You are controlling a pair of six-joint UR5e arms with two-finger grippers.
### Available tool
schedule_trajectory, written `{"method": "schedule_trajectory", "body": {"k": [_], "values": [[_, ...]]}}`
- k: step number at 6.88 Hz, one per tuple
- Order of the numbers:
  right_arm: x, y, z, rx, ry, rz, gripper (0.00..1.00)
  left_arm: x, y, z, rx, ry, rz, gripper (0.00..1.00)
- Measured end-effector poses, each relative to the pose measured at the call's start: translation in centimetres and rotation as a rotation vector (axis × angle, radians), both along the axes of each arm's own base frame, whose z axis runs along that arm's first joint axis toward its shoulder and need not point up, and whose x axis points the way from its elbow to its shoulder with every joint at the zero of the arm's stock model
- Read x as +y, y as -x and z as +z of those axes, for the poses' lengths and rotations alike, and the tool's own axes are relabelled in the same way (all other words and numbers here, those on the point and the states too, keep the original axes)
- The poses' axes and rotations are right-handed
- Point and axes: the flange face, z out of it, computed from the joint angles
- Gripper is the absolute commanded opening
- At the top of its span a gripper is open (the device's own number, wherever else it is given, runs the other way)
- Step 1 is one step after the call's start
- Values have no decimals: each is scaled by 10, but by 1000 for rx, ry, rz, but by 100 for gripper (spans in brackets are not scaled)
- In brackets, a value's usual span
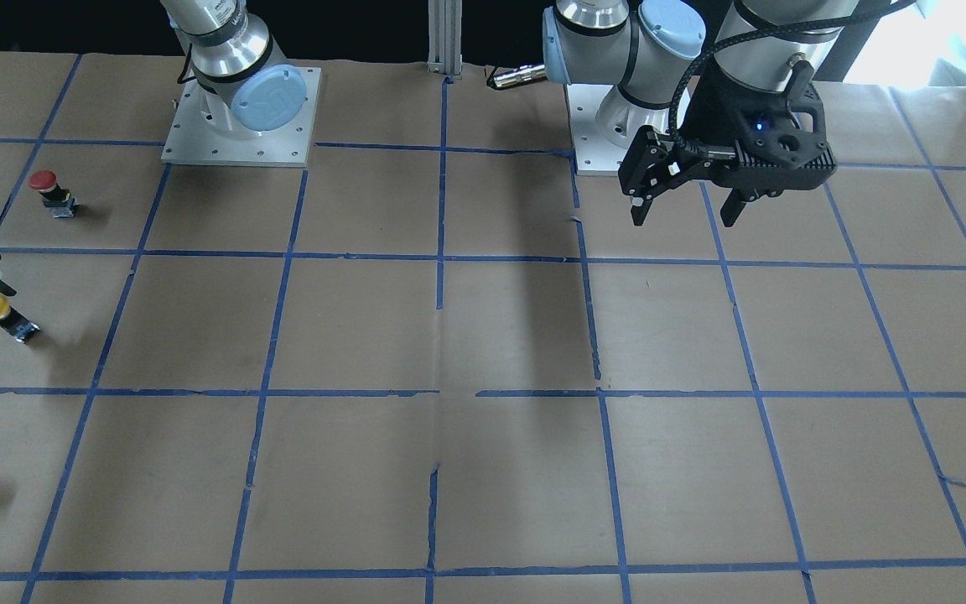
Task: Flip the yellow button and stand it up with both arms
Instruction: 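Lower the button upright onto the table with the right gripper, then open the right gripper and raise it away from the standing button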
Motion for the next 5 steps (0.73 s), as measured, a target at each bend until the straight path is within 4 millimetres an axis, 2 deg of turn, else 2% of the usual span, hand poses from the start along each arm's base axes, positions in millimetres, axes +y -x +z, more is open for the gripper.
{"method": "schedule_trajectory", "body": {"k": [2,3,5], "values": [[0,1,1,3,-8,-12,97,-1,-1,0,0,-3,4,100],[0,0,5,-10,-33,-67,99,-2,-1,0,0,-4,5,100],[-4,-6,34,-71,-166,-344,100,-2,-2,0,1,-3,6,100]]}}
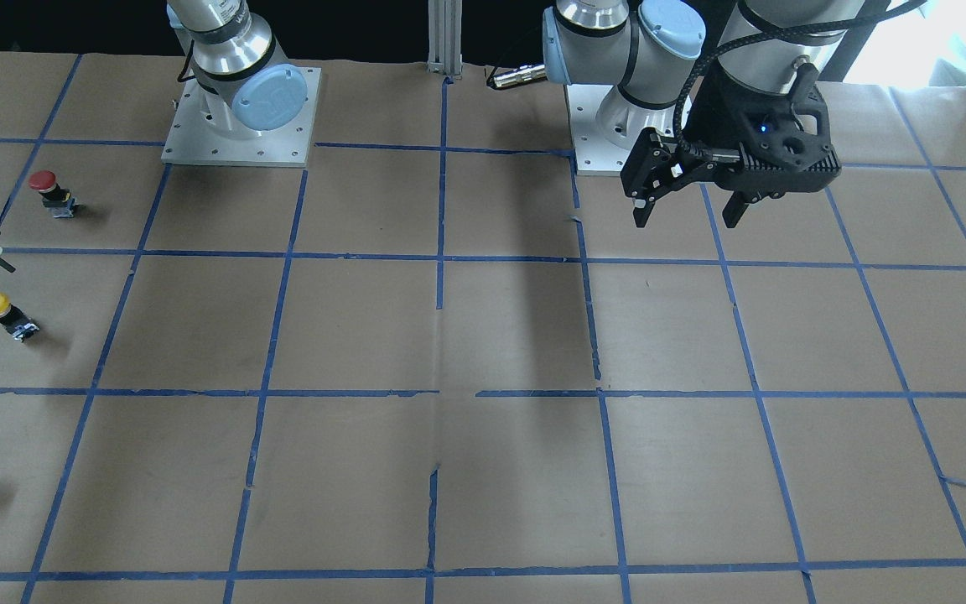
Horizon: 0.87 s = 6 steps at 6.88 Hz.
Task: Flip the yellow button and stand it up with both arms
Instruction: 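Open the right gripper and raise it away from the standing button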
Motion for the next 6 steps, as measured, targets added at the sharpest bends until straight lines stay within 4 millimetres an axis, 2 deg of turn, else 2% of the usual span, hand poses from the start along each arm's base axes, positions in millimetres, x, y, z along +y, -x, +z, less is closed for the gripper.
{"method": "schedule_trajectory", "body": {"k": [2,3,4,5,6], "values": [[-7,-3,41,-20,-191,-263,100,0,0,1,0,2,1,100],[-11,-12,69,-20,-288,-420,100,0,-1,1,0,1,2,100],[-14,-28,97,-18,-378,-588,100,0,-2,1,1,-1,4,100],[-19,-54,121,-1,-461,-752,100,0,-3,1,1,-2,6,100],[-28,-91,140,23,-535,-928,100,-1,-5,1,2,-3,10,100]]}}
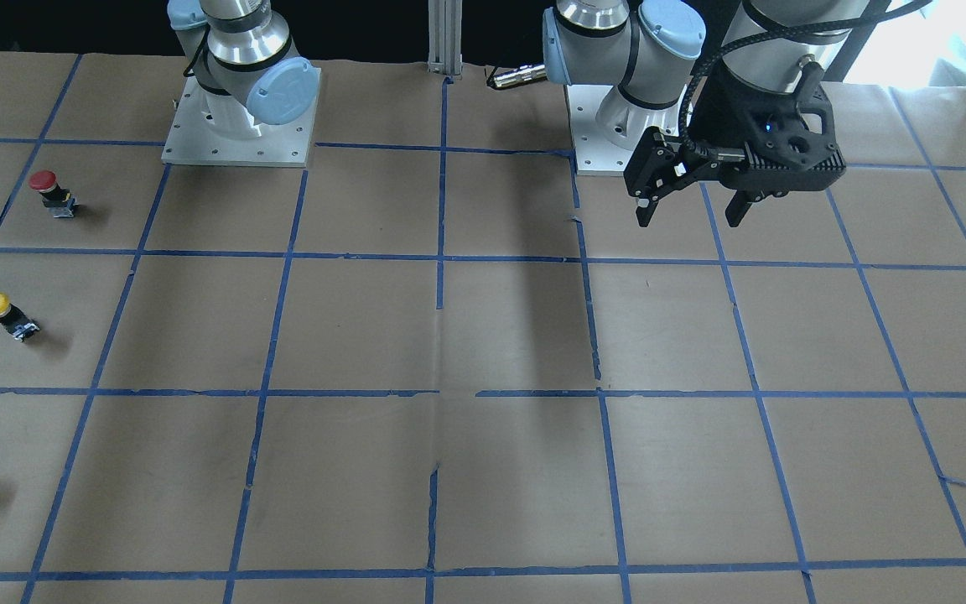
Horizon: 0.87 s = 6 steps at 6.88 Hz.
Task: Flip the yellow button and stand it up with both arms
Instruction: 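Open the right gripper and raise it away from the standing button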
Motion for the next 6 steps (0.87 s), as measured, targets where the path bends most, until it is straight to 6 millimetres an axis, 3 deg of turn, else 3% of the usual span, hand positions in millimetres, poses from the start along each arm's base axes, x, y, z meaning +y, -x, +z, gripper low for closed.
{"method": "schedule_trajectory", "body": {"k": [1,3,5,6], "values": [[-13,-45,16,37,-63,-138,100,0,-1,0,0,-2,3,100],[-31,-139,52,163,-99,-219,100,0,-2,0,0,-5,5,100],[-23,-231,82,242,-68,-197,100,1,-2,0,0,-6,5,100],[-11,-268,93,263,-46,-175,100,1,-3,-1,0,-7,5,100]]}}
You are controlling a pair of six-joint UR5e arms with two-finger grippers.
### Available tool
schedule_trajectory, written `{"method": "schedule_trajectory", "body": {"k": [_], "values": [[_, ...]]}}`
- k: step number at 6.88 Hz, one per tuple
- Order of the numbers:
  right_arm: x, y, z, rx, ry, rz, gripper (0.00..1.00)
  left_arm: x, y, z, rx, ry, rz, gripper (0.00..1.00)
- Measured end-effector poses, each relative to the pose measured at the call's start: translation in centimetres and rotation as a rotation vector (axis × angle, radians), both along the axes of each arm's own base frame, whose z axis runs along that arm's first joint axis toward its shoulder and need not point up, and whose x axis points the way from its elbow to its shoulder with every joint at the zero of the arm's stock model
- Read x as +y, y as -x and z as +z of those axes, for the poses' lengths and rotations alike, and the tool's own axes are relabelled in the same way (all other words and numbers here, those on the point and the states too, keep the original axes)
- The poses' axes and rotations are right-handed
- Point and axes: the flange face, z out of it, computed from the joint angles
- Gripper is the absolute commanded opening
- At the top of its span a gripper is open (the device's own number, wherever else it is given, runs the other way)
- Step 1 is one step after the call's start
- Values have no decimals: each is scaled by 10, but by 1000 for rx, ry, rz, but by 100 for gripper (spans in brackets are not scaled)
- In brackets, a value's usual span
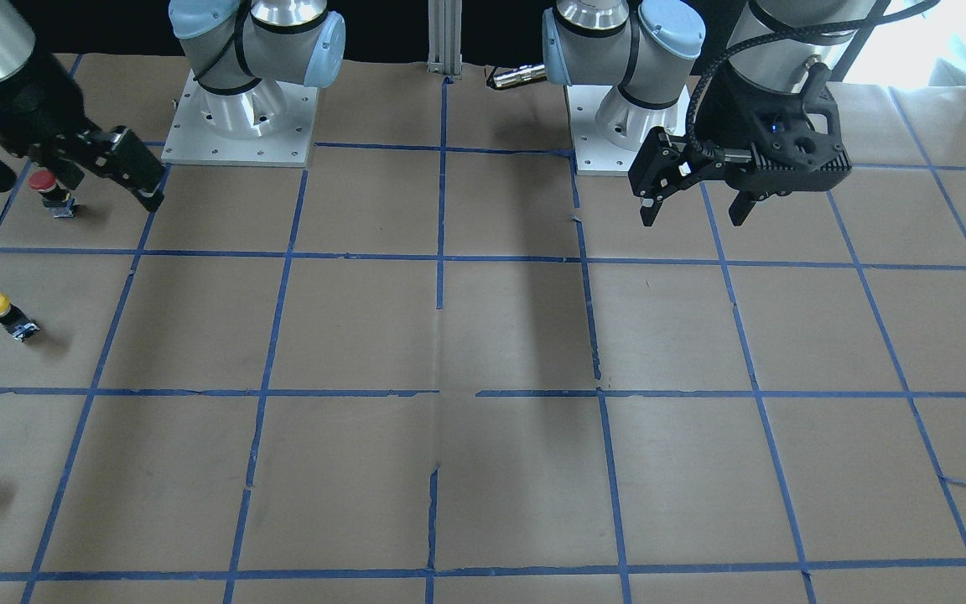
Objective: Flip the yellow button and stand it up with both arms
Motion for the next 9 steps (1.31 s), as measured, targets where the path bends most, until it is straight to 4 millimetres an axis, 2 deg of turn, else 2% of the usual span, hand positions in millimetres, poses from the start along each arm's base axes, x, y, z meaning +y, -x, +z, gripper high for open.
{"method": "schedule_trajectory", "body": {"k": [1,2,4,6,9], "values": [[18,-26,12,8,21,13,100,0,0,0,0,0,0,100],[38,-40,17,10,22,21,100,0,0,0,0,-1,0,100],[60,-47,-1,12,-15,26,100,0,0,-1,0,-2,0,100],[63,-47,-8,13,-18,33,100,0,0,-2,0,-4,1,100],[63,-46,-9,15,-19,35,100,0,0,-3,0,-6,1,100]]}}
